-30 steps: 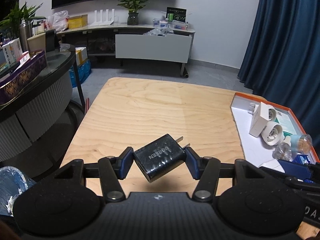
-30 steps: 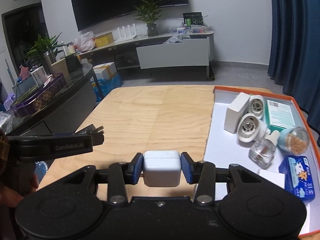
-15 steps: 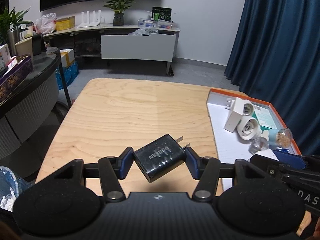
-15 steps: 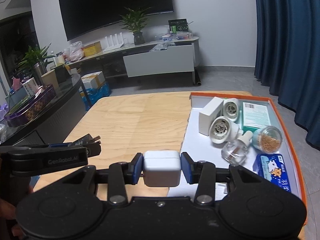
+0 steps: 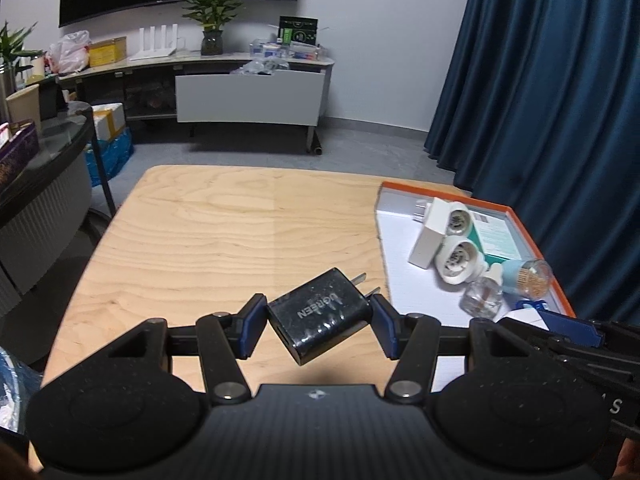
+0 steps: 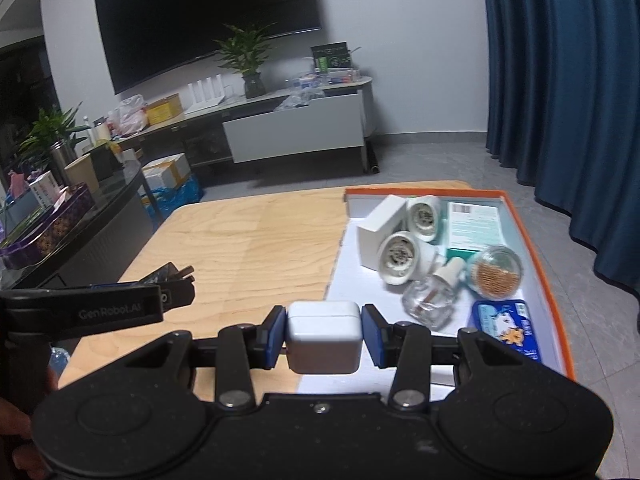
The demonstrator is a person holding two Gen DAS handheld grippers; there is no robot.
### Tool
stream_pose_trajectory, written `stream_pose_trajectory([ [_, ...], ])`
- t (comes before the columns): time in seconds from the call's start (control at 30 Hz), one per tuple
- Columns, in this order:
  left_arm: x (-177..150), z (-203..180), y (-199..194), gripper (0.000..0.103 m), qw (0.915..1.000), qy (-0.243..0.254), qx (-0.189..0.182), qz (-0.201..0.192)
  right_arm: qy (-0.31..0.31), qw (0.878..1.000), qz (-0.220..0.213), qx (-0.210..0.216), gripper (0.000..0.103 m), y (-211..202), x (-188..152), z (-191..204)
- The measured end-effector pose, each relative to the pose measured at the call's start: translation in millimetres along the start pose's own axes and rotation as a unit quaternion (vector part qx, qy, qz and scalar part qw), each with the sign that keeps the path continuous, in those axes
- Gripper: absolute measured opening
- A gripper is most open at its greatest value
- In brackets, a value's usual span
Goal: Organize rigid objects
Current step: 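Carry the white cube charger and black charger over the lid with both tools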
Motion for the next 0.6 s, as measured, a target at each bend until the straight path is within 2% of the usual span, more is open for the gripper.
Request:
stream_pose_trajectory([
  [0.6,2,-55,1,0.057,0.9976,0.044,-0.053,0.001,0.049,0.997,-0.023,-0.054,0.051,-25,7,-63],
])
Point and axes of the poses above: each gripper's, at about its wrist camera, not at the fingertips, and y roughly the way its jaws point, z to its left, x to its top, the point moved 4 cm from there along y, roughly the way its jaws point, and after that the axes turned 3 degrees about x, right-handed, at the moved point
